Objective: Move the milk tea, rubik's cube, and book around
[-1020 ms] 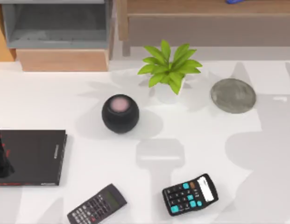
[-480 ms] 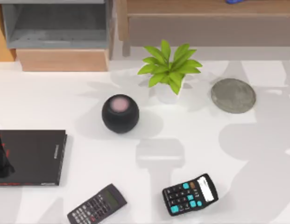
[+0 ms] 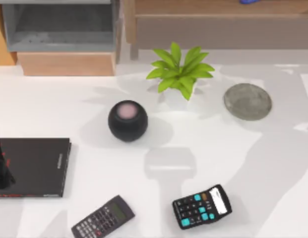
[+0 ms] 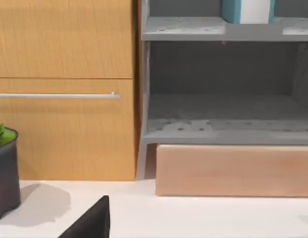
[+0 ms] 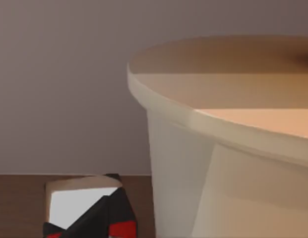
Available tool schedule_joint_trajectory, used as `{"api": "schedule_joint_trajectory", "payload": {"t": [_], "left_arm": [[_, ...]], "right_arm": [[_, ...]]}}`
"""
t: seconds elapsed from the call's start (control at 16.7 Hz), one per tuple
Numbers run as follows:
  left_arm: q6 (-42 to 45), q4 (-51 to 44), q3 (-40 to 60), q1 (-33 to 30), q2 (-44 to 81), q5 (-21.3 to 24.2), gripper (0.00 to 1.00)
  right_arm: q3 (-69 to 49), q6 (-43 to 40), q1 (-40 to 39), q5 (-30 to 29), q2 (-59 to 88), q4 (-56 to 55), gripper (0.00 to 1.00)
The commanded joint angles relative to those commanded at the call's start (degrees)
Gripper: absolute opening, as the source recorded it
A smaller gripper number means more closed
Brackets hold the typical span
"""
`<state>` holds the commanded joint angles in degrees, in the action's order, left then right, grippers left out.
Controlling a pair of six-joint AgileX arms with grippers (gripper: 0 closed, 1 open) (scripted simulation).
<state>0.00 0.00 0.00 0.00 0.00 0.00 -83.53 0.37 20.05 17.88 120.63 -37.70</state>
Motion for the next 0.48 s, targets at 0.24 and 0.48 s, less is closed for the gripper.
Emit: {"api": "schedule_joint_trajectory", "payload": {"t": [0.24,0.48], "left_arm": [[0.0,0.0,0.0,0.0,0.0,0.0,1.0],[0.0,0.0,0.0,0.0,0.0,0.0,1.0]], "right_arm": [[-0.65,-0.01,0.15,0.02,0.62,-0.11,1.0],[-0.65,-0.01,0.15,0.02,0.62,-0.11,0.77]]}}
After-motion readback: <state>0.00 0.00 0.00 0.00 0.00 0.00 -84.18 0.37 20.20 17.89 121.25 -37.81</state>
